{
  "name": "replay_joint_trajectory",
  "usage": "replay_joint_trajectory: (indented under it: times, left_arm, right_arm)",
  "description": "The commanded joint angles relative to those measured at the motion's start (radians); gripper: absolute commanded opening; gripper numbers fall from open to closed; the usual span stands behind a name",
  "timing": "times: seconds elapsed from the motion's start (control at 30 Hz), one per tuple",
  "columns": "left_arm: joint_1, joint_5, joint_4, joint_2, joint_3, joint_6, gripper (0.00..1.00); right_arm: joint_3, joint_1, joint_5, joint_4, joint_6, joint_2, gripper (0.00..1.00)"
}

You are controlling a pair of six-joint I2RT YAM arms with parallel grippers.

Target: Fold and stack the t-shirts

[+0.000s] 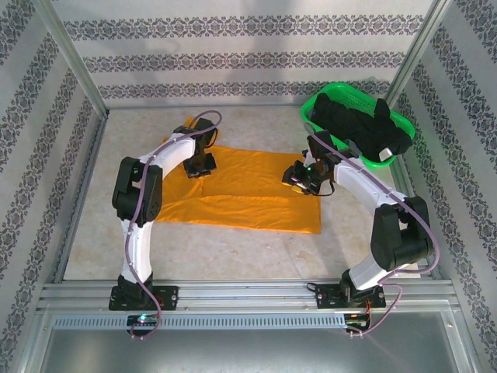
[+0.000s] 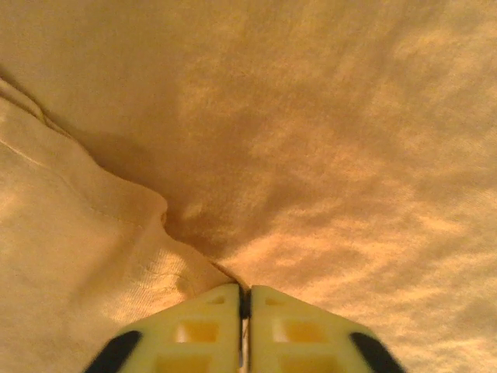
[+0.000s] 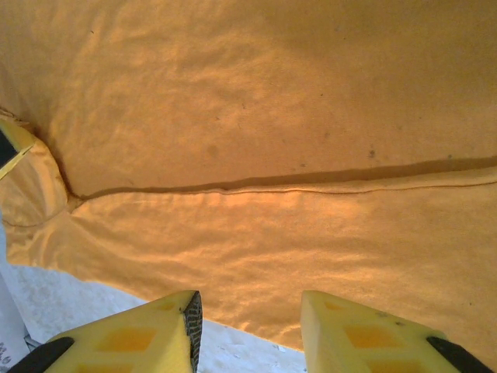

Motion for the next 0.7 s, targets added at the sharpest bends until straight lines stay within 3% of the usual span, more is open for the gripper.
replay_joint_trajectory:
  times: [0.0,0.13,0.33,0.47,0.67]
  left_arm:
    - [-0.008,-0.069,-0.082,-0.016,0.035,0.016,0.42]
    - [0.028,-0.098,-0.053,-0.179,-0.068,-0.057,0.47]
    - [0.251,0.117,0.127,-0.408,-0.447,-0.174,0.36]
    - [0.346,0.172,0.187,-0.384,-0.523,-0.184,0.29]
    - [0.400,0.158,0.244,-0.284,-0.563,-0.266,0.24]
  right_arm:
    - [-0.022,-0.008,0.001,-0.013,0.010,-0.002,0.40]
    - [-0.089,-0.011,0.059,-0.013,0.030,-0.041,0.41]
    - [-0.206,0.004,0.110,0.027,0.063,-0.072,0.38]
    - [-0.229,0.014,0.147,0.035,0.057,-0.035,0.37]
    - [-0.207,0.027,0.214,0.011,0.030,0.058,0.36]
